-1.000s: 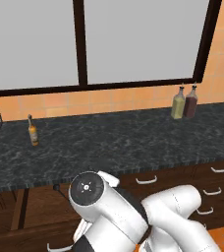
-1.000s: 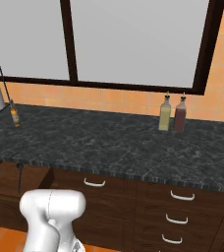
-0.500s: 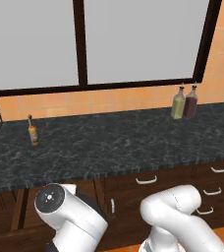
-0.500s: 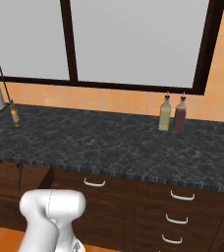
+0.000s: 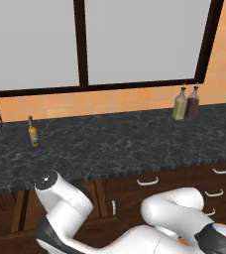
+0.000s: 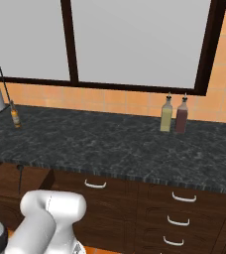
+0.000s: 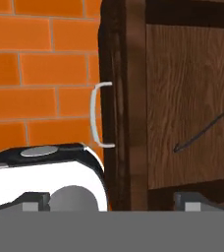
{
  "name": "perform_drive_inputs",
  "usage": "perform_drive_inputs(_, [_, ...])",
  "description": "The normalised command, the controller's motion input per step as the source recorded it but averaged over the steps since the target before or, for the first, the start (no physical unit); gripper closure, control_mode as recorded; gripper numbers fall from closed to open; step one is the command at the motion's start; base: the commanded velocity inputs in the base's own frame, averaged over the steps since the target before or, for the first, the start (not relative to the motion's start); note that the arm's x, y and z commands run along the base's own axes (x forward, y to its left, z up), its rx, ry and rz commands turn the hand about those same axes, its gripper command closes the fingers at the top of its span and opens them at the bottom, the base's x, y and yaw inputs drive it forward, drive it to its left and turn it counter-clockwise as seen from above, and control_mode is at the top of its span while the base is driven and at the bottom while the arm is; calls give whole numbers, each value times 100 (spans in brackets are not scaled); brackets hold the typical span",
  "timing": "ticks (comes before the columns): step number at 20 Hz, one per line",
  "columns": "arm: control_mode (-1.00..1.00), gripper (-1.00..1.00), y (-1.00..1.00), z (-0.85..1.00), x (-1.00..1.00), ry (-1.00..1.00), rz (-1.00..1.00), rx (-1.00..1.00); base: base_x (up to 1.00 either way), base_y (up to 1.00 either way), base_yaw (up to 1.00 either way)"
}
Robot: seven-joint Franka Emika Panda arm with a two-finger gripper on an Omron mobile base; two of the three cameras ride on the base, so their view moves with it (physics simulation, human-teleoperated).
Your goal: Pick the ladle from the drawer and place it on the counter.
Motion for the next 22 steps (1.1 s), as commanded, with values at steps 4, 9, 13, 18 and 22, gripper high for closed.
perform_drive_inputs(4, [-100,-100,3,-54,53,13,9,-1,0,0,0])
perform_drive_inputs(9, [-100,-100,1,-61,33,13,10,-5,0,0,0])
perform_drive_inputs(13, [-100,-100,0,-50,22,9,10,-2,0,0,0])
perform_drive_inputs(18, [-100,-100,0,-38,1,4,10,-11,0,0,0])
perform_drive_inputs(22, [-100,-100,-32,-28,-59,0,4,-13,0,0,0])
